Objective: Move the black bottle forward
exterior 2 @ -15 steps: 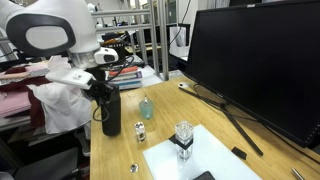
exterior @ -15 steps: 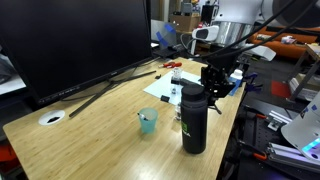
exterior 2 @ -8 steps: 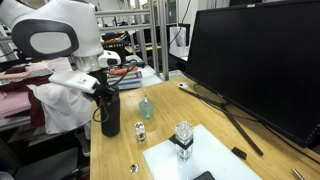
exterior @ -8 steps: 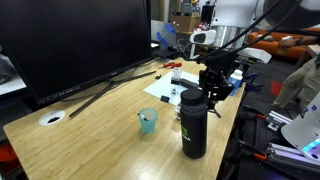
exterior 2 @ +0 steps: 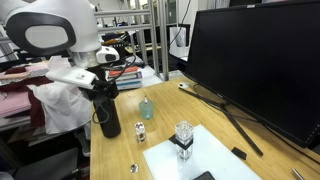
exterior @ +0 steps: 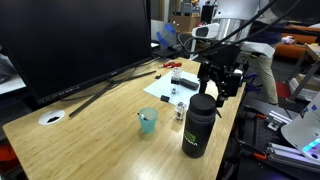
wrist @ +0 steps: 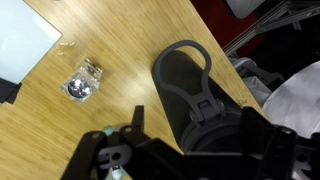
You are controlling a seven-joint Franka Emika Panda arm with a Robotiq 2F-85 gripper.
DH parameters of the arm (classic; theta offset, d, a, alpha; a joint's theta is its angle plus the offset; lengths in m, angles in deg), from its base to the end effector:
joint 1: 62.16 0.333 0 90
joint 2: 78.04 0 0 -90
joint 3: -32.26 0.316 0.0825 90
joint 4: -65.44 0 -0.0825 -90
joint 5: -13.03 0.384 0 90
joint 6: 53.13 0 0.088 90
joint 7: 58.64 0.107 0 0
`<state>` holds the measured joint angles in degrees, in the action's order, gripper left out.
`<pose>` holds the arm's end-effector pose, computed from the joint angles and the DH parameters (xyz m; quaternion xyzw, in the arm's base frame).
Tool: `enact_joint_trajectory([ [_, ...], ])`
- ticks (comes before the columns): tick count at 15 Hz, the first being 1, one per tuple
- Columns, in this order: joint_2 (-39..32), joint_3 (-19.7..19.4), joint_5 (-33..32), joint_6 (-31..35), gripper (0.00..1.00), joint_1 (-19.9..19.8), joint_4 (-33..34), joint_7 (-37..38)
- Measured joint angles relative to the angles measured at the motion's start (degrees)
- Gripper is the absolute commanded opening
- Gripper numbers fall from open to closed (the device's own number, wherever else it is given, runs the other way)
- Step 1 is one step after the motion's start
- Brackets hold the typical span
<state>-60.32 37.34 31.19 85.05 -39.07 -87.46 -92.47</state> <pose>0.3571 0.1916 0.3423 -0.9072 -0.4091 -0.0317 0.0934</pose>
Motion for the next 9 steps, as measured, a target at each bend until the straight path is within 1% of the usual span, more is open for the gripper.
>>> enact_joint_trajectory([
  [9,0.1,0.0,0.0,-0.4,1.00,0.0,0.0,0.0],
])
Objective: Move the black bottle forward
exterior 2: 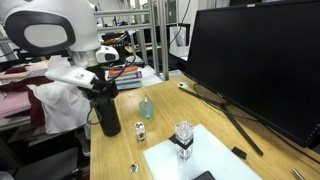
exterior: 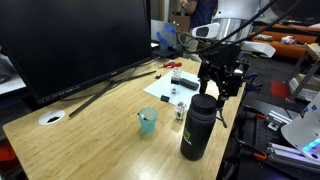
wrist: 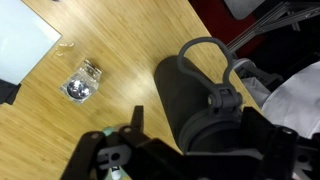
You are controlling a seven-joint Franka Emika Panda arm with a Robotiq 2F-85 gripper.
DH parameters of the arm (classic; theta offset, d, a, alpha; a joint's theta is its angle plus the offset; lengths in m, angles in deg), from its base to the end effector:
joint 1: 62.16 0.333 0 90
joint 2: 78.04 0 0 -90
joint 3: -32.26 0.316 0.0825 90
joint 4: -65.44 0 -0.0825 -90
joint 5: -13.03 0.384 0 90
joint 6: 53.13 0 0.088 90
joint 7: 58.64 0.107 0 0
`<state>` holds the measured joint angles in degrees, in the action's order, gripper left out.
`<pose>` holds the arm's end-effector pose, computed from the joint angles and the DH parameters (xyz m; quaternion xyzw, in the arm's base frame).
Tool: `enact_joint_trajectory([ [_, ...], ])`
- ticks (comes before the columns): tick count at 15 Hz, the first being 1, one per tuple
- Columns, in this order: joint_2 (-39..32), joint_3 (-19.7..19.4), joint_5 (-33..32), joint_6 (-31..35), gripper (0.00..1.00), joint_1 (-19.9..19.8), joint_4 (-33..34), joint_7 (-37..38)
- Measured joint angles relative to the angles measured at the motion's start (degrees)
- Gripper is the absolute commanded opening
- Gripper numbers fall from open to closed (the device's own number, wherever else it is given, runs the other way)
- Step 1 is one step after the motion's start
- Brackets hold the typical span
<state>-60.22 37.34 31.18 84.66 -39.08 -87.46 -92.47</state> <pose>0.3564 0.1915 0.3424 -0.9070 -0.4094 -0.0292 0.0939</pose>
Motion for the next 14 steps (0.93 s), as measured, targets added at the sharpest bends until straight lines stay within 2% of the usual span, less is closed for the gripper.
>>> enact_joint_trajectory([
  [6,0.9,0.9,-0.4,-0.1,1.00,0.1,0.0,0.0],
  [14,12.1,1.1,-2.1,-6.2,1.00,0.3,-0.4,1.9],
])
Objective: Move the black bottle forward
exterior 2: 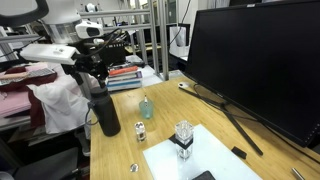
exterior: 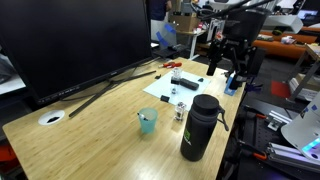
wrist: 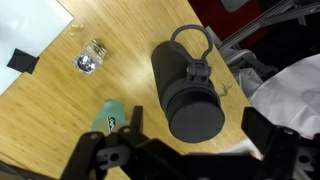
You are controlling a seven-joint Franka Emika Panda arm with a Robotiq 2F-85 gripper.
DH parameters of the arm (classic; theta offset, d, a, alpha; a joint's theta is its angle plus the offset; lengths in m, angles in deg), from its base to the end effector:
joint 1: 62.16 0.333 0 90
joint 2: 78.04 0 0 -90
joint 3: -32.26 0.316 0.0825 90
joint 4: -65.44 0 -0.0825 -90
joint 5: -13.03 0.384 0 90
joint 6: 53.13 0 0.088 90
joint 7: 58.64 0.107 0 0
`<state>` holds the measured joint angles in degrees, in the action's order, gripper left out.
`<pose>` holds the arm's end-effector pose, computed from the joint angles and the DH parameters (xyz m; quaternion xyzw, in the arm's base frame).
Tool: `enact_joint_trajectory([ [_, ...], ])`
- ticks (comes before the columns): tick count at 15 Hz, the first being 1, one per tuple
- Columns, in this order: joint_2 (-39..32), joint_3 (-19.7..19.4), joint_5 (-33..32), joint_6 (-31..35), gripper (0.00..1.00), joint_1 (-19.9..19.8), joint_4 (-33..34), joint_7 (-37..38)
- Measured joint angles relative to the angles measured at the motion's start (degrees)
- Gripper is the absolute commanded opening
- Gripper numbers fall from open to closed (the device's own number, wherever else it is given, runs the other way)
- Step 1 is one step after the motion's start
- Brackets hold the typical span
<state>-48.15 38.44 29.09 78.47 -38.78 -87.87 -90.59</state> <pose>0.3309 0.1931 0.4114 -0.8968 -0.4285 -0.0740 0.0821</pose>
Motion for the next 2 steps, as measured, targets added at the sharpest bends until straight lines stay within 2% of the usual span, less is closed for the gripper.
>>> enact_joint_trajectory([
  [2,-0.3,0.0,0.0,0.0,1.00,0.1,-0.1,0.0],
])
